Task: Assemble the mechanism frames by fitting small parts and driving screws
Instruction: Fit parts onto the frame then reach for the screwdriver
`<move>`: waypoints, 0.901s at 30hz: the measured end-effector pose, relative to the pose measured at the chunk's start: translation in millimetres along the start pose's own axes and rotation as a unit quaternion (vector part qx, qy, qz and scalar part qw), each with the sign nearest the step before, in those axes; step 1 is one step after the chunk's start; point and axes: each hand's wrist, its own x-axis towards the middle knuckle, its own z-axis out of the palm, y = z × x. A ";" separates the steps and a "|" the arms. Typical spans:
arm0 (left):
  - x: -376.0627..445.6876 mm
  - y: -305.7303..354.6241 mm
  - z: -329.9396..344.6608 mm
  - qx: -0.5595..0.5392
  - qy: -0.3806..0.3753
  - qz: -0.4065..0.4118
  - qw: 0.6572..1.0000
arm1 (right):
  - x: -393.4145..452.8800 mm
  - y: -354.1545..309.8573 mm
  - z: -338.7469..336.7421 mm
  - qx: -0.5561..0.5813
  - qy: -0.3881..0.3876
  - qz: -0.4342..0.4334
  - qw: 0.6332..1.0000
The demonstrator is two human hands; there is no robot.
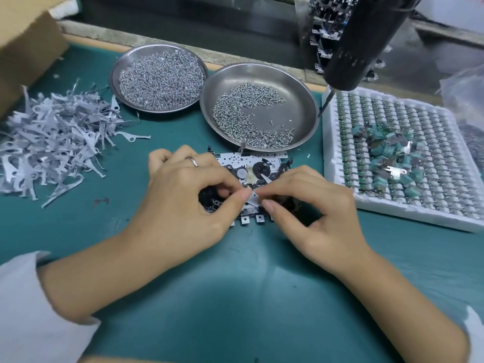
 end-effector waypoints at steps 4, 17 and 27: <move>-0.5 0.8 0.2 0.003 0.001 -0.011 1.000 | -1.5 2.4 1.4 -0.061 -0.008 -0.054 0.997; 2.6 0.8 -2.0 -0.037 -0.035 -0.030 0.998 | -5.1 0.9 5.9 -0.089 0.022 -0.080 0.993; 12.6 -5.8 -9.2 -0.113 -0.107 -0.026 0.988 | -3.9 -1.4 6.0 -0.075 0.024 -0.042 0.996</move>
